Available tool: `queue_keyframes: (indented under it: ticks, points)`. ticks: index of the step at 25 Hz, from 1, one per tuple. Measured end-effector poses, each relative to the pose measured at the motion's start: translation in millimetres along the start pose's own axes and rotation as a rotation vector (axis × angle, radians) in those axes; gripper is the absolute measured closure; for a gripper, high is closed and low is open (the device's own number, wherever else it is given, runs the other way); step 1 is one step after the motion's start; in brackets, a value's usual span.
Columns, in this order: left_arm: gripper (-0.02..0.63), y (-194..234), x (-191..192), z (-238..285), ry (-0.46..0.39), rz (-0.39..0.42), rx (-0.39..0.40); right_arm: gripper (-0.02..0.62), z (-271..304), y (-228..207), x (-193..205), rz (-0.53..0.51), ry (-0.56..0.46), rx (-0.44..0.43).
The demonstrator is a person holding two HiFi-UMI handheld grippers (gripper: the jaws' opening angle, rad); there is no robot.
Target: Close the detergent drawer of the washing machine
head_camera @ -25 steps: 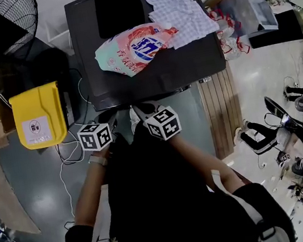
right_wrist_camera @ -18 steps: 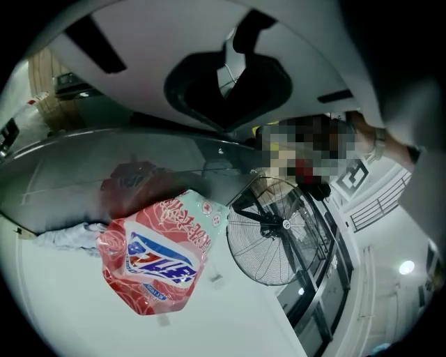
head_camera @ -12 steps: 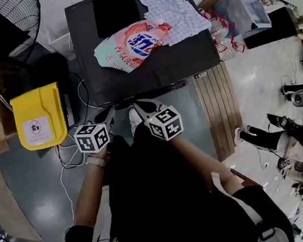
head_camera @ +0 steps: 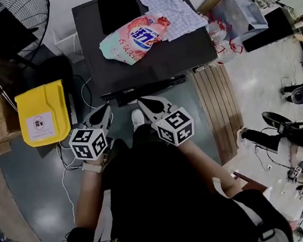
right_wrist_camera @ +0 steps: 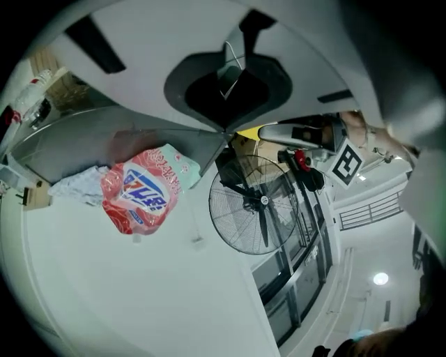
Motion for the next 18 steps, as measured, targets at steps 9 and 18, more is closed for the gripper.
queue_keyframes:
  ticks: [9,18]
  points:
    - [0.595,-38.1,-16.1,-64.7,-0.095,0.192,-0.027,0.58,-50.8,42.0,-18.9,-0.059,-0.113,0.015]
    - [0.595,-60.6,-20.2,-116.7,-0.195,0.323,-0.048,0.58,-86.4,84.2,-25.0,-0.157,-0.175,0.033]
Point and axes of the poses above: the fingertips, and each gripper's own axes: z forward along the fingers, y to its left, x out of its underside, the point moved 10 cm from there along -z, backward along the fingers, and after that the axes turned 2 degrees about x, right-handed, at the moved point
